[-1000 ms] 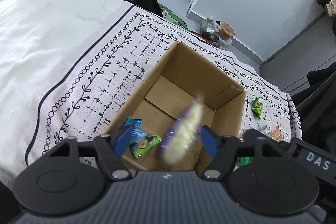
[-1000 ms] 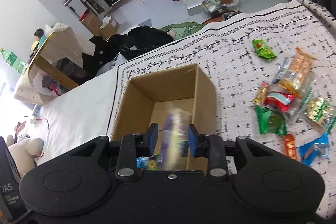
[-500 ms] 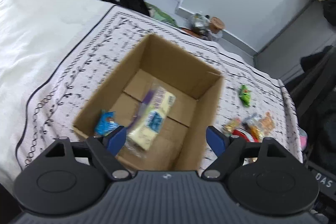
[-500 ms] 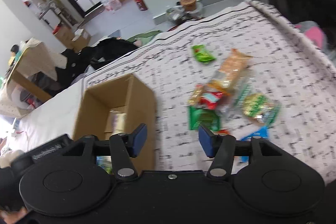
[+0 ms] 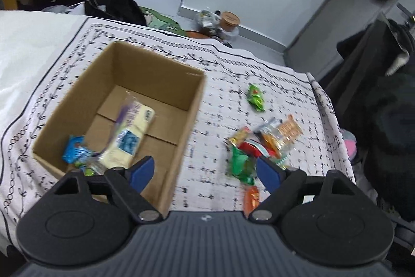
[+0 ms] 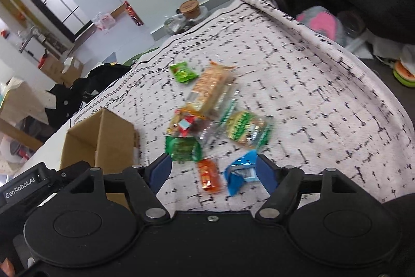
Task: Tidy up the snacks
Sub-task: 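Carry both snacks over the cardboard box and open both tools to drop them, then grasp the orange candy with the left tool while the right tool grasps a blue candy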
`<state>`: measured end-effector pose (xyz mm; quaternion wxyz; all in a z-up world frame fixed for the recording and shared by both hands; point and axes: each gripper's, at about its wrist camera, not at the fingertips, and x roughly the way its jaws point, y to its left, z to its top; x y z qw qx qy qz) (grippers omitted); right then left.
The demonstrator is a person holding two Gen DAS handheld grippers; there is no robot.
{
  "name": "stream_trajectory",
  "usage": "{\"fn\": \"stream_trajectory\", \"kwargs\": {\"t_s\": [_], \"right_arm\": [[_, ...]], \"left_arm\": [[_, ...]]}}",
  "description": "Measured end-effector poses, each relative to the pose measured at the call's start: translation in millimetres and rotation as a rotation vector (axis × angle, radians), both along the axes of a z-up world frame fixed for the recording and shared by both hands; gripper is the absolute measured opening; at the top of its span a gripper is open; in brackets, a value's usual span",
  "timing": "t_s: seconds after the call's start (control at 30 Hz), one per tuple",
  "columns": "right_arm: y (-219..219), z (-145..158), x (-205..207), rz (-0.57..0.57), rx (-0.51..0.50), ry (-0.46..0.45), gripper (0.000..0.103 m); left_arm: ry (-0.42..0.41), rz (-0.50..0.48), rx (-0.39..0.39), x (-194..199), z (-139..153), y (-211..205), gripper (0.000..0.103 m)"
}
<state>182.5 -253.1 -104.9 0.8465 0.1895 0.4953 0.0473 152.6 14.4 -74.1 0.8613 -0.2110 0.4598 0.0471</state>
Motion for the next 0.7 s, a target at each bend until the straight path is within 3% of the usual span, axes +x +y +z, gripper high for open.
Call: {"fn": "stream_trajectory", "kwargs": {"t_s": [0.47,0.7], "right_arm": [[-30,-39,3,-0.057,0.099,0.081,0.064],[-34,-59,11,-0.076,0.137,0.11,0.057]], "left_arm": [[0.065,-0.097,0.041,17,-38,-50,0.085],[0.056,-0.1,-0.016,26,-57,-65,0.078]]}}
